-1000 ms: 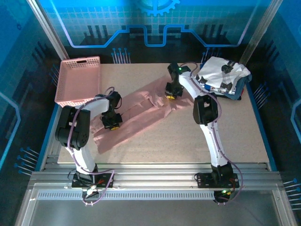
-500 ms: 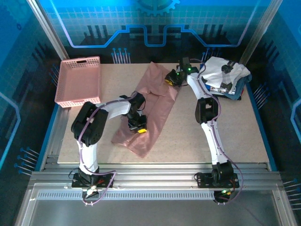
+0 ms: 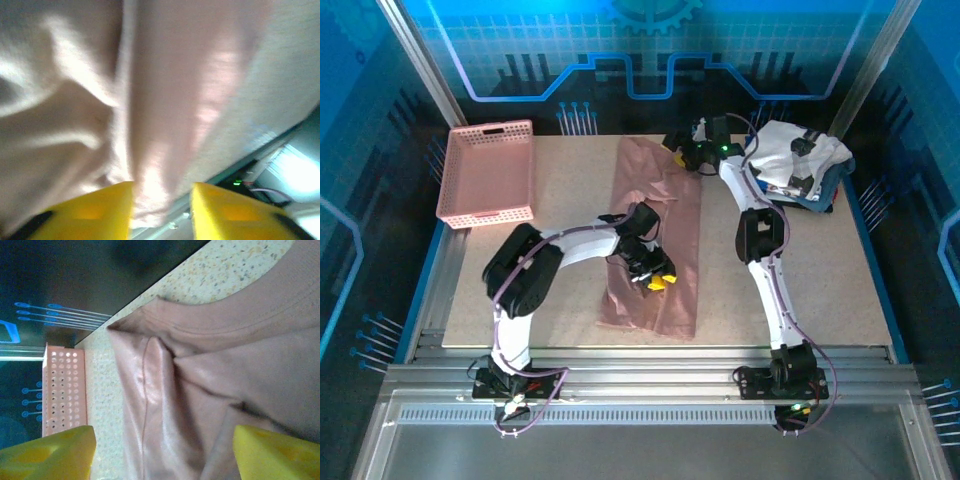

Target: Fold and stack the t-shirts

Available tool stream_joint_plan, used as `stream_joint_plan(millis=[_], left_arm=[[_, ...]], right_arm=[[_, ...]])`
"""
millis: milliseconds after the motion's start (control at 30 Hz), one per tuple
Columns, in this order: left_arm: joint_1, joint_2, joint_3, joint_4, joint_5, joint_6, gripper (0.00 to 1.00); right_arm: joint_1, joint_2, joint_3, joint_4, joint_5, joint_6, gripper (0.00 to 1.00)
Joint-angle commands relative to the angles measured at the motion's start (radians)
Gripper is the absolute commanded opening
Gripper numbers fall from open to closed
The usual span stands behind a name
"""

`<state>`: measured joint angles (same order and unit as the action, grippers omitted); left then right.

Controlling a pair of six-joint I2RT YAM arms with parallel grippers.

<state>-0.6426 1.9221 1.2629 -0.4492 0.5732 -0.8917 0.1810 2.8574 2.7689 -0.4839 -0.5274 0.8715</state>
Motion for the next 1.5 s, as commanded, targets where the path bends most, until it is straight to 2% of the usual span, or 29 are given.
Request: stream_joint_plan(millis=[0, 67, 133, 200, 300, 400, 467, 600, 667, 767, 967, 1233, 1333, 1467], left_arm=[[0.029, -0.189, -0.012, -0.049, -0.009, 0.003, 0.49], [0.063, -0.299, -0.054, -0.123, -0.072, 0.025, 0.58], [0.116, -0.424, -0.128, -0.181, -0.129, 0.031, 0.65], [0.184, -0.550, -0.215, -0.236, -0.159, 0.042, 0.67], [0.242, -0.669, -0.326, -0.288, -0.173, 0.083, 0.68], [0.248, -0.740, -0.460, -0.238, -0.149, 0.077, 0.66], [0.250, -0.773, -0.585, -0.131, -0.101, 0.029, 0.64], [0.248, -0.817, -0.734, -0.039, -0.131, -0.014, 0.57], [0.248, -0.821, -0.777, 0.010, -0.139, -0.028, 0.56], [0.248, -0.797, -0.823, 0.091, -0.146, -0.046, 0.54], [0.227, -0.748, -0.840, 0.249, -0.152, -0.092, 0.53], [0.163, -0.640, -0.866, 0.344, -0.176, -0.119, 0.48], [0.141, -0.615, -0.873, 0.374, -0.185, -0.133, 0.43], [0.100, -0.621, -0.884, 0.400, -0.192, -0.175, 0.27]], right_arm=[[-0.013, -0.273, -0.039, -0.184, -0.039, -0.174, 0.78], [-0.012, -0.413, -0.149, -0.305, -0.010, -0.250, 0.79], [-0.011, -0.595, -0.338, -0.340, 0.010, -0.302, 0.82], [-0.012, -0.799, -0.623, -0.304, 0.017, -0.304, 0.84], [-0.010, -1.045, -0.953, -0.310, -0.021, -0.298, 0.84], [0.030, -1.278, -1.287, -0.290, -0.020, -0.292, 0.84], [0.077, -1.429, -1.550, -0.233, -0.056, -0.255, 0.83], [0.188, -1.649, -1.954, -0.097, -0.069, -0.143, 0.79], [0.246, -1.730, -2.088, -0.055, -0.039, -0.095, 0.78], [0.262, -1.817, -2.258, 0.030, -0.034, -0.030, 0.77], [0.268, -1.853, -2.377, 0.105, -0.034, -0.006, 0.75], [0.302, -1.750, -2.396, 0.233, -0.053, 0.016, 0.74], [0.343, -1.689, -2.368, 0.234, -0.043, 0.007, 0.71], [0.370, -1.631, -2.378, 0.286, -0.048, 0.034, 0.63]])
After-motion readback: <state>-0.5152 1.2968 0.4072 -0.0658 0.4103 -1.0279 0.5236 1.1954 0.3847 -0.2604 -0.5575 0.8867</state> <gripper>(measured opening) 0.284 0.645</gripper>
